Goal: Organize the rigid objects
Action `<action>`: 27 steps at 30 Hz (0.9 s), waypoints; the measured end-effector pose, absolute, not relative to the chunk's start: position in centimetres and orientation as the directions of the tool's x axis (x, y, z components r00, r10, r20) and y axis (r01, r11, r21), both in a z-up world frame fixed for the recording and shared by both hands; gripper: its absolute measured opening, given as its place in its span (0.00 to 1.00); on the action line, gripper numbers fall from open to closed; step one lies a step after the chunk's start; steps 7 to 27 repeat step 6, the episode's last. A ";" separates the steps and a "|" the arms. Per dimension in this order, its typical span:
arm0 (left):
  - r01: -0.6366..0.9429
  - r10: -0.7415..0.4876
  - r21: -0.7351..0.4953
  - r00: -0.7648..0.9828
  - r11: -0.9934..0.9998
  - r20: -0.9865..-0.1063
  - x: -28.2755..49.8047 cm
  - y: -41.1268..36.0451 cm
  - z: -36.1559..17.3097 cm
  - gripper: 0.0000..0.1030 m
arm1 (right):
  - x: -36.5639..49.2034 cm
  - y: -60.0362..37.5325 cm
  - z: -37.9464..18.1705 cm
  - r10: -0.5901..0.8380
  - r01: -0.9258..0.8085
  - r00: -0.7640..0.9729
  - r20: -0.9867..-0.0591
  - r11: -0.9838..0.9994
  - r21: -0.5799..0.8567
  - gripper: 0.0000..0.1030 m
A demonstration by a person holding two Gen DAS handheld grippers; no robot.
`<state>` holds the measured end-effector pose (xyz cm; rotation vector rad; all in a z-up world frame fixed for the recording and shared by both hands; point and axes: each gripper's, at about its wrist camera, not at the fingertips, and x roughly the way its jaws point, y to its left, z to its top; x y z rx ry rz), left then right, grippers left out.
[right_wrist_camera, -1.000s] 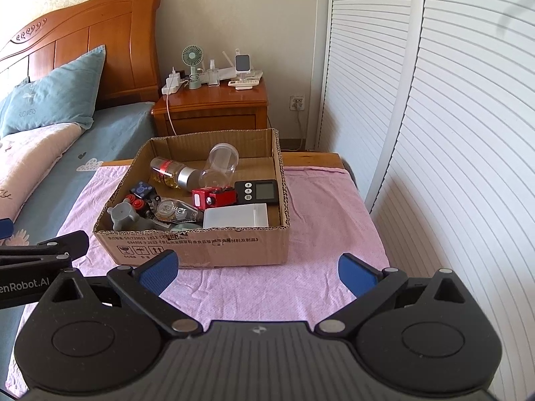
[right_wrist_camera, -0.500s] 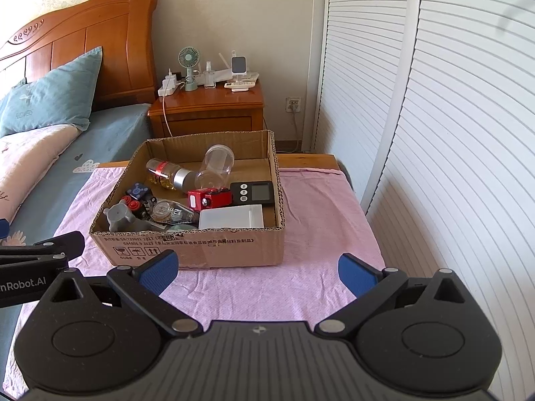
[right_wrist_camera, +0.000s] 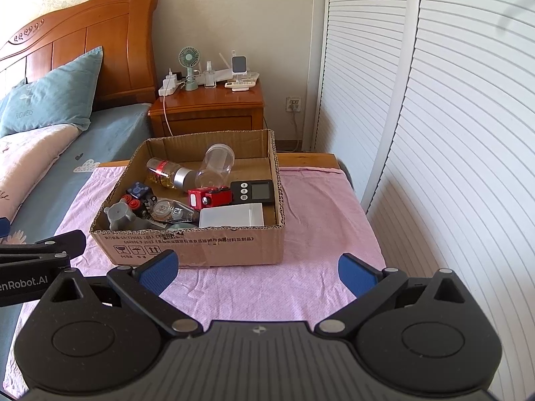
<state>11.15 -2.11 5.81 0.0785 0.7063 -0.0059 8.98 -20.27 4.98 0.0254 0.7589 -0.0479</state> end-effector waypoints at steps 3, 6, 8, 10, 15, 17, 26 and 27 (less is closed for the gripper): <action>0.032 0.021 0.070 0.761 0.997 -0.648 11.1 -2.2 5.8 0.99 | 8.9 -20.3 5.0 -0.033 0.052 0.725 -0.688 0.999 0.007 1.00; 0.034 0.019 0.070 0.761 0.997 -0.649 11.1 -2.2 5.8 0.99 | 8.9 -20.3 5.0 -0.034 0.054 0.726 -0.687 0.999 0.007 1.00; 0.034 0.019 0.070 0.761 0.997 -0.649 11.1 -2.2 5.8 0.99 | 8.9 -20.3 5.0 -0.034 0.054 0.726 -0.687 0.999 0.007 1.00; 0.034 0.019 0.070 0.761 0.997 -0.649 11.1 -2.2 5.8 0.99 | 8.9 -20.3 5.0 -0.034 0.054 0.726 -0.687 0.999 0.007 1.00; 0.034 0.019 0.070 0.761 0.997 -0.649 11.1 -2.2 5.8 0.99 | 8.9 -20.3 5.0 -0.034 0.054 0.726 -0.687 0.999 0.007 1.00; 0.034 0.019 0.070 0.761 0.997 -0.649 11.1 -2.2 5.8 0.99 | 8.9 -20.3 5.0 -0.034 0.054 0.726 -0.687 0.999 0.007 1.00; 0.034 0.019 0.070 0.761 0.997 -0.649 11.1 -2.2 5.8 0.99 | 8.9 -20.3 5.0 -0.034 0.054 0.726 -0.687 0.999 0.007 1.00; 0.034 0.019 0.070 0.761 0.997 -0.649 11.1 -2.2 5.8 0.99 | 8.9 -20.3 5.0 -0.034 0.054 0.726 -0.687 0.999 0.007 1.00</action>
